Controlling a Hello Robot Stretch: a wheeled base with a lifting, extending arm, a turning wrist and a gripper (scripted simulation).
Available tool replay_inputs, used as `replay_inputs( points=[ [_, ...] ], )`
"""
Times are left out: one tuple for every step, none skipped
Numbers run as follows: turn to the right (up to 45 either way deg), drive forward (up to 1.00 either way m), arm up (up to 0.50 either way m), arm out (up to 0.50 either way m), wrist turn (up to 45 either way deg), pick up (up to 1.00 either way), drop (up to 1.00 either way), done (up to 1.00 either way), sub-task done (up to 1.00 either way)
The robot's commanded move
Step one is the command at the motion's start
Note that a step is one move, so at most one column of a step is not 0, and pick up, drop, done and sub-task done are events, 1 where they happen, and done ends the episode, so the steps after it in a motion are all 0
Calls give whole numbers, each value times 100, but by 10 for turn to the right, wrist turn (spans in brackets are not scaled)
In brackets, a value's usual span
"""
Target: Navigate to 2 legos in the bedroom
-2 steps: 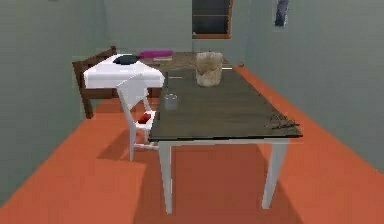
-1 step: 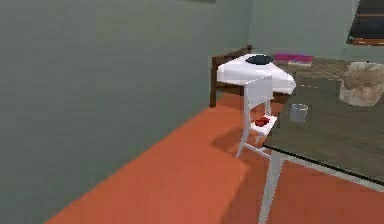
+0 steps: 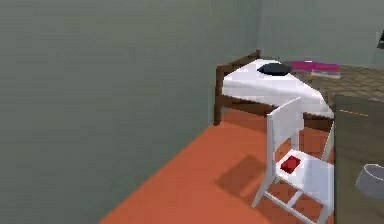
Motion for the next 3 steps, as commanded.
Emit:
replay_inputs(
  points=[
    [-150,0,0,0,0,0,0,0,0],
    [0,45,0,0,0,0,0,0,0],
    [450,0,0,0,0,0,0,0,0]
  ],
)
